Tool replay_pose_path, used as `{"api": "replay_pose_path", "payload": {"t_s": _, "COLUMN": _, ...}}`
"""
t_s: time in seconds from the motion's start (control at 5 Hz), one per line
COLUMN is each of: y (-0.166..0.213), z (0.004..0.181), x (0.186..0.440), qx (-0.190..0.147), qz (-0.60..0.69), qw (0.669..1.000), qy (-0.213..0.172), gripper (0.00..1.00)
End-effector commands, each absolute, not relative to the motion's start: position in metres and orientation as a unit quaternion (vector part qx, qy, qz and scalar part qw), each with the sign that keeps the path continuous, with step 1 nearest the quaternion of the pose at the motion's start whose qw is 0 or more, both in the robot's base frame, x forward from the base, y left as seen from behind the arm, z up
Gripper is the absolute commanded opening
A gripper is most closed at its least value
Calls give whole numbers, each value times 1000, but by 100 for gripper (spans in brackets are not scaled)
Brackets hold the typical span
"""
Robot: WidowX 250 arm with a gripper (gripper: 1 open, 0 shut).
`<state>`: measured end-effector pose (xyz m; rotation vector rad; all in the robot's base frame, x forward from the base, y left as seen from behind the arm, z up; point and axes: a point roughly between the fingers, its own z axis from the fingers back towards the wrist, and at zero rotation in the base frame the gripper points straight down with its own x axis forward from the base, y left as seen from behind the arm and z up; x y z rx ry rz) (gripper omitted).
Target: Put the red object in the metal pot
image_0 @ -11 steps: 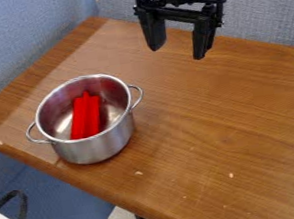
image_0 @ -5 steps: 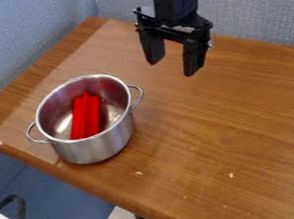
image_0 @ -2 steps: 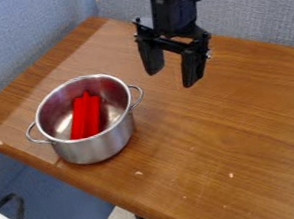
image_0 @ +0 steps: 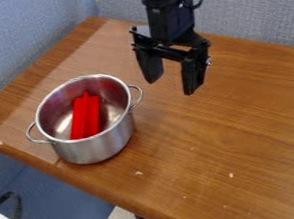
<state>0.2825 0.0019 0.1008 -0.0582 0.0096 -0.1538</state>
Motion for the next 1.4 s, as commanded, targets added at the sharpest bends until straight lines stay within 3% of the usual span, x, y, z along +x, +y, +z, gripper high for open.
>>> {"api": "replay_pose_path", "payload": {"t_s": 0.0, "y": 6, "z": 114, "x": 284, "qx": -31, "qz": -91, "qw": 995, "qy": -21, "gripper": 100}}
{"api": "replay_pose_path", "payload": {"t_s": 0.6, "y": -3, "z": 112, "x": 278, "qx": -40, "qz": -157, "qw": 987, "qy": -10, "gripper": 100}}
{"api": "replay_pose_path", "payload": {"t_s": 1.2, "y": 5, "z": 118, "x": 289, "qx": -46, "qz": -89, "qw": 995, "qy": -10, "gripper": 100}}
